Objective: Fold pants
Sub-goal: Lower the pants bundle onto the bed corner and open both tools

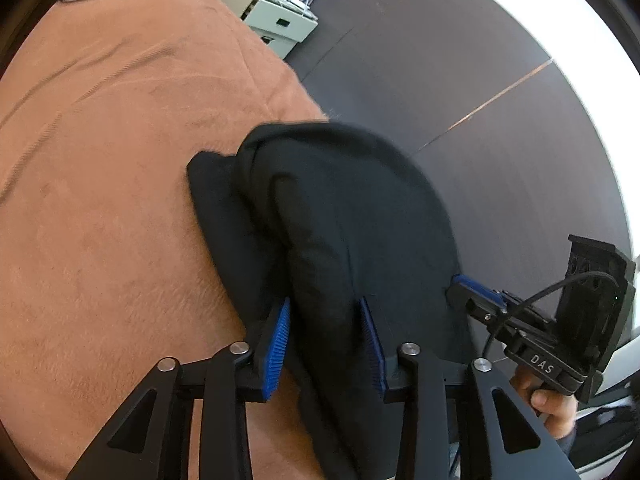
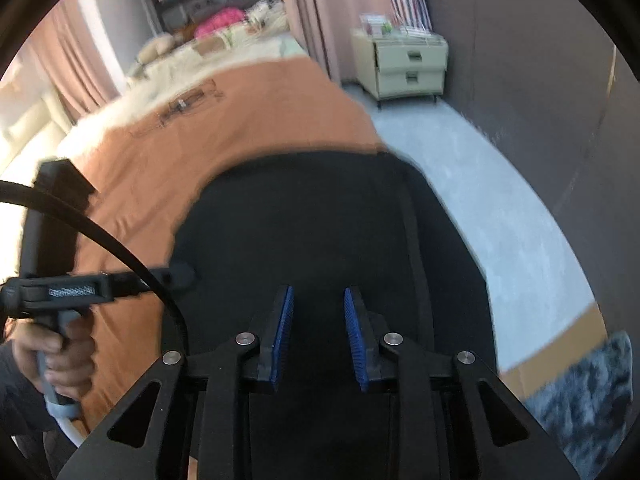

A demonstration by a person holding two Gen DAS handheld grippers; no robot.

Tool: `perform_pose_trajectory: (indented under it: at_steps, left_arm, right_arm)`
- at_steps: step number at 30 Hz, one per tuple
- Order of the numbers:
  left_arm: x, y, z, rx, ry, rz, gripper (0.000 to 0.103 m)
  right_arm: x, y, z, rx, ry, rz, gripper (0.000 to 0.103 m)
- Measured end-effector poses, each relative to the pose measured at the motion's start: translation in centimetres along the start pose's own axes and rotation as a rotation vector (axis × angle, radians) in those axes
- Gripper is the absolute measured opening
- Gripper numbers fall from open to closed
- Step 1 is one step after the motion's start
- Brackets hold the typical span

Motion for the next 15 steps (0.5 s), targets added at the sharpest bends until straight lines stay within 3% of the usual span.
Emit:
perform_pose_trajectory:
  at_steps: [6,15]
  left_arm:
    - [0.6,0.2,2.7,-0.058,0.026,-0.059,0.035]
    - [4.8,1.4,5.5,-0.118,0.037,-0.128,0.035]
  right_arm:
    - [2.4,0.1,1.0,-0.055,-0.001,0.022,0.024]
    - [3.5,0.9,6.2,-0.147,0.01,0.075,0.024]
Point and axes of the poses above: each gripper's, at about its wrist camera, not at the fingertips, and x roughly against the way its jaws point, y to its left, z to its underside, the point moved 4 cm from there along -x, roughly the way its jaws point, and after that the axes turned 15 degrees about -z, right-handed, at the moved point
